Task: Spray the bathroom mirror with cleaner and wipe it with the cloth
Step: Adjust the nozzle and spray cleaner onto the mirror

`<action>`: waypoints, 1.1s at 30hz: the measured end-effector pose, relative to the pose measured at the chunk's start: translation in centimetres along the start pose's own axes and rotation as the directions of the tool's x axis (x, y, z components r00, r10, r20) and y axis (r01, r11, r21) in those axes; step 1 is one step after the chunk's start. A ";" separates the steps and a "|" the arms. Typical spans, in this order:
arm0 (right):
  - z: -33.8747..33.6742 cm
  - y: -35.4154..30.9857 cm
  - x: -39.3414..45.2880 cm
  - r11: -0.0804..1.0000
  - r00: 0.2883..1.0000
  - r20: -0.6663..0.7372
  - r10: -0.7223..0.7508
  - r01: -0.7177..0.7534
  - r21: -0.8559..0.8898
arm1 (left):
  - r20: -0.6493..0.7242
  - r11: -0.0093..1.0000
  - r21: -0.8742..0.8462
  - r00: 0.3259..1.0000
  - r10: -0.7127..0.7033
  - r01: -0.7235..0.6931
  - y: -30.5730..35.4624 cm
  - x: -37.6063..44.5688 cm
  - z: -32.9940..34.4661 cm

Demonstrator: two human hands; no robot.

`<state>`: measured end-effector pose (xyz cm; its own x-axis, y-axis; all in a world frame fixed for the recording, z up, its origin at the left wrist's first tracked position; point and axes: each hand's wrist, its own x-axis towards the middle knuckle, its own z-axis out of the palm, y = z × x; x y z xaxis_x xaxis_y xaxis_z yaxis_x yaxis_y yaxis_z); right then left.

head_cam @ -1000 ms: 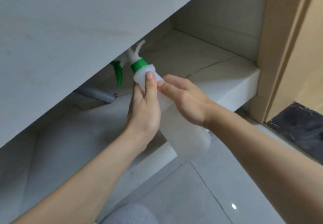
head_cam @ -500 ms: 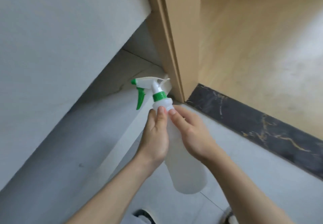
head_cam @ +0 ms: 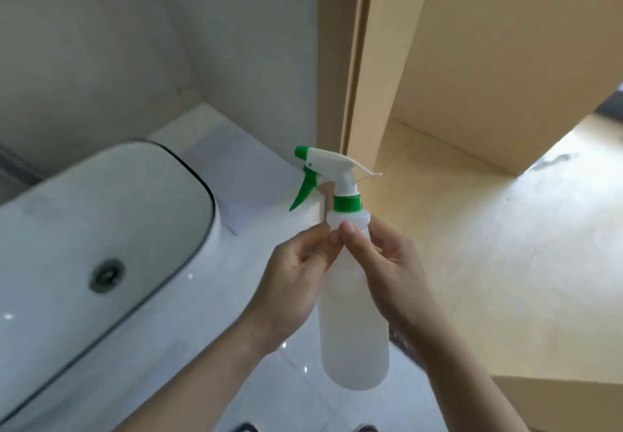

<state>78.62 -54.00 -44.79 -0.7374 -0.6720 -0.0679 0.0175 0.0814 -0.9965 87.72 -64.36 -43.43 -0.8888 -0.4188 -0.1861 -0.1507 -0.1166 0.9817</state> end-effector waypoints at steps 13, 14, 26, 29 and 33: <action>11.0 -23.8 0.0 0.945 0.945 0.054 -0.324 0.321 0.054 | -0.258 0.926 0.226 0.898 0.356 -0.302 23.6 -8.6 -16.6; 11.9 -24.7 -0.1 0.942 0.941 0.066 -0.331 0.326 0.078 | -0.282 0.915 0.226 0.876 0.391 -0.336 24.7 -9.3 -17.7; 18.8 -29.0 1.8 0.937 0.864 0.388 -0.320 0.228 0.265 | -0.363 0.816 0.276 0.731 0.578 -0.508 32.1 -11.4 -22.5; 19.7 -30.1 3.4 0.934 0.816 0.472 -0.335 0.220 0.282 | -0.376 0.789 0.332 0.694 0.614 -0.517 32.9 -10.9 -23.0; 20.8 -32.0 6.0 0.940 0.764 0.557 -0.325 0.195 0.282 | -0.442 0.788 0.351 0.653 0.615 -0.506 33.8 -9.8 -23.1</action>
<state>87.73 -75.95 -14.29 -0.1933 -0.9500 0.2454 0.0629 -0.2616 -0.9631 101.30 -84.99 -9.32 -0.4818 -0.7430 0.4647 0.1789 0.4357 0.8821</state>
